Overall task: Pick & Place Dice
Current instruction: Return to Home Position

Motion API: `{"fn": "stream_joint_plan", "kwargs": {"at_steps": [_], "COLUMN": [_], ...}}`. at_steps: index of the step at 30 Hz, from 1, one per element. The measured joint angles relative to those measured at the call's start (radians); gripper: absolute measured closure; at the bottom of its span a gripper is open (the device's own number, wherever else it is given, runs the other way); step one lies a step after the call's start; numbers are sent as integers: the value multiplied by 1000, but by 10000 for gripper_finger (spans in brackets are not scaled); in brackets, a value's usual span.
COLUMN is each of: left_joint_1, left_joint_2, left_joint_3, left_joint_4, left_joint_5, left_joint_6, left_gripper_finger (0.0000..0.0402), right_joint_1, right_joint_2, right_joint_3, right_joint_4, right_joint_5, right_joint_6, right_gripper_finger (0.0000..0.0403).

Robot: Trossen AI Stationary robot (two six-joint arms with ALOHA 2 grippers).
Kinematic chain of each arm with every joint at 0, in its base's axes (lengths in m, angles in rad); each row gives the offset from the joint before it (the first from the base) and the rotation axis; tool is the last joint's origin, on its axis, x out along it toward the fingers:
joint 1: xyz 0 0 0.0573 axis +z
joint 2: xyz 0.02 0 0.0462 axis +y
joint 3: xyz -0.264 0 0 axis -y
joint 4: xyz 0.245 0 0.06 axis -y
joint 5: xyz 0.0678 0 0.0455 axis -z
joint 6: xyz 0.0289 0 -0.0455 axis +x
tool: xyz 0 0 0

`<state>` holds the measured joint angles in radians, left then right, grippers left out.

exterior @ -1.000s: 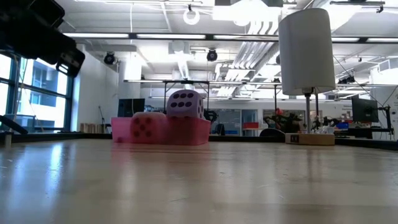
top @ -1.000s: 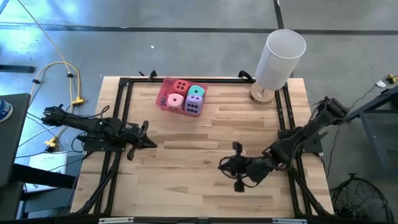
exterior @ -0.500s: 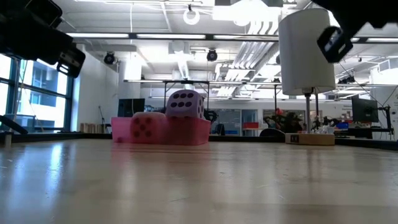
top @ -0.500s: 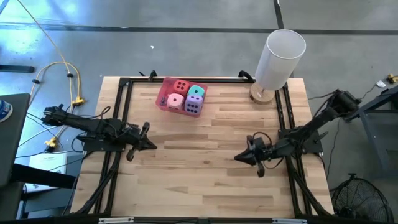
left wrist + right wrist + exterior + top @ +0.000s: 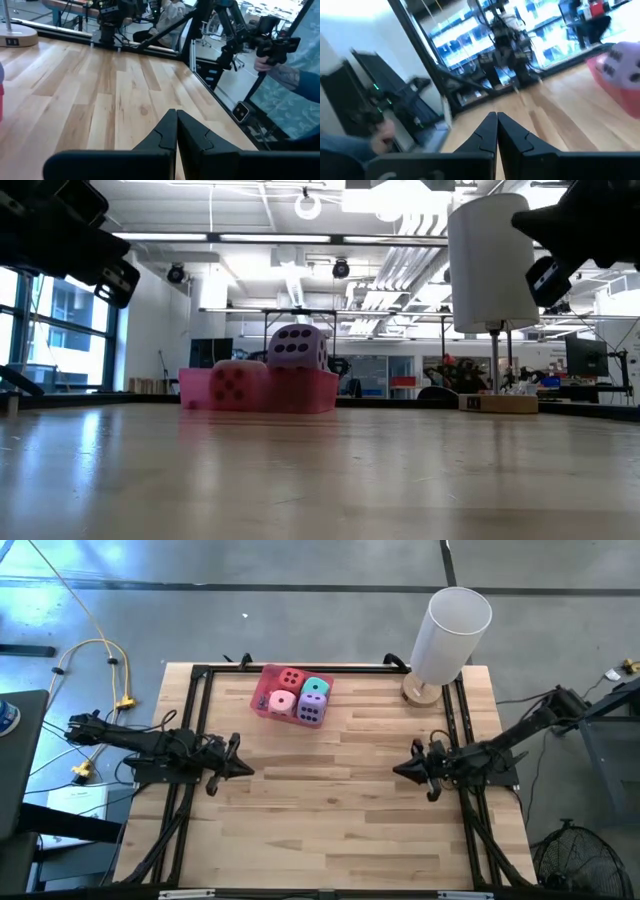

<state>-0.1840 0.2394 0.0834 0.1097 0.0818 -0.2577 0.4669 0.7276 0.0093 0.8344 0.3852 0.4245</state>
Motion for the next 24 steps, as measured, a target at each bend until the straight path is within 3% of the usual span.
{"fn": "stream_joint_plan", "kwargs": {"at_steps": [9,17,24], "left_joint_1": [1,1,1], "left_joint_2": [0,0,0], "left_joint_3": [0,0,0], "left_joint_4": [0,2,2], "left_joint_5": [-67,-107,-140], "left_joint_6": [28,48,51], "left_gripper_finger": [401,401,401], "right_joint_1": [-46,-89,-123], "right_joint_2": [-198,-439,-609], "right_joint_3": [-1,-1,-2], "right_joint_4": [-258,-518,-661], "right_joint_5": [-104,-111,-211], "right_joint_6": [-71,-110,-175], "right_gripper_finger": [401,401,401]}}
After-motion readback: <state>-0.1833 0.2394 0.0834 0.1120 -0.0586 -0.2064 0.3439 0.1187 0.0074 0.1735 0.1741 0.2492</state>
